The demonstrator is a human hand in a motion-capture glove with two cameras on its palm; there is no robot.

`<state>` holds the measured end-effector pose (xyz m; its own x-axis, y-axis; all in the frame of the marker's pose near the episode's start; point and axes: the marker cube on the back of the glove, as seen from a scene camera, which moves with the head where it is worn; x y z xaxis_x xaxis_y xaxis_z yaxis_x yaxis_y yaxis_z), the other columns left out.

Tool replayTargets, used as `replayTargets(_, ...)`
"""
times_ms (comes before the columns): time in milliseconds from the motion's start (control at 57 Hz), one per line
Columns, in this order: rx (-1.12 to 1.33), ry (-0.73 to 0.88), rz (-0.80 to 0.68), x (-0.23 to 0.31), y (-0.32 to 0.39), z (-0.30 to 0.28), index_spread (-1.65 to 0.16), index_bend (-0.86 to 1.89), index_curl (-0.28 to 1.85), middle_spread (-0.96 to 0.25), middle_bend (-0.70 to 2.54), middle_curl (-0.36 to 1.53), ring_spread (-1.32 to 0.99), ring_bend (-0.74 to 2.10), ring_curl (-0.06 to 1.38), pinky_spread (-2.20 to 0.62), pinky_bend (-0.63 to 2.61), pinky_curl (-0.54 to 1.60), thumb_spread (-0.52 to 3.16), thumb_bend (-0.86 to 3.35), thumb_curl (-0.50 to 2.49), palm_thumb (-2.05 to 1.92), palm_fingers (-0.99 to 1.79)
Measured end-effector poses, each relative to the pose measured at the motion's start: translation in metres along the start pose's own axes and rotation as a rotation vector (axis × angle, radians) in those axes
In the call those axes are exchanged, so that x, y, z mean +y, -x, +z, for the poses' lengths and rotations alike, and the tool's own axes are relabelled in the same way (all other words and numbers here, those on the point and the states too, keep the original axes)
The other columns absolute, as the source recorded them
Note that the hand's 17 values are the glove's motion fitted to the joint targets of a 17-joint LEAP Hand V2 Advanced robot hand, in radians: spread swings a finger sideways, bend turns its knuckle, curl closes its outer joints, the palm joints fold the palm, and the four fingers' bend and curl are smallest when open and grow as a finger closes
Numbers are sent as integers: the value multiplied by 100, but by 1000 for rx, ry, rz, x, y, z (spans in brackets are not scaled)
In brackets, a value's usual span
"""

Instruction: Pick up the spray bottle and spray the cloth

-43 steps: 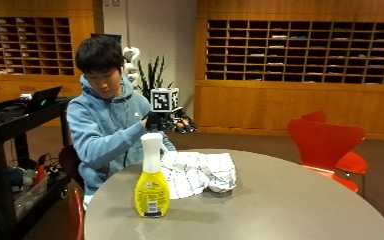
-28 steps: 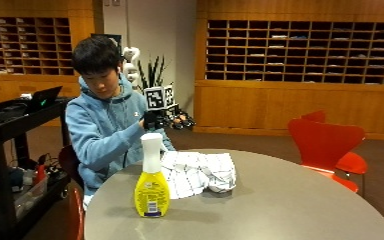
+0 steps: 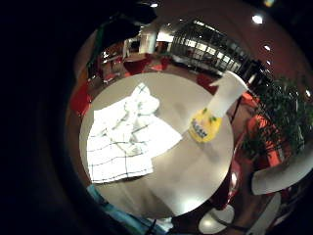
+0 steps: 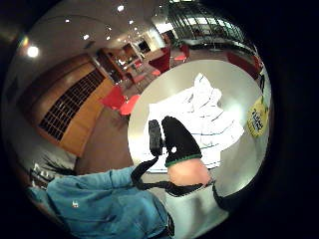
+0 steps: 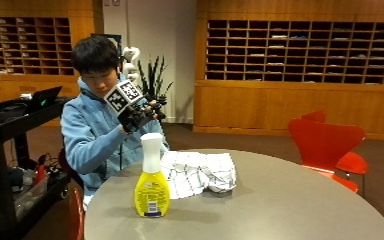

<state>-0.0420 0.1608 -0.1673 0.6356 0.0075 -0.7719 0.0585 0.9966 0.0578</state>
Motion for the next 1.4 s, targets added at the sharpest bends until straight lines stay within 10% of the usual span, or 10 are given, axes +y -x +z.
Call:
replayTargets(439, -114, -463, 205, 42, -111, -50, -32, 14, 26, -4, 22, 33, 9, 30, 27, 24, 34, 33, 110, -1, 36, 67, 42)
replayTargets(1404, -673, -119, 474, -32, -253, 89, -24, 7, 17, 3, 23, 35, 9, 47, 33, 22, 46, 38, 101, -3, 39, 62, 38)
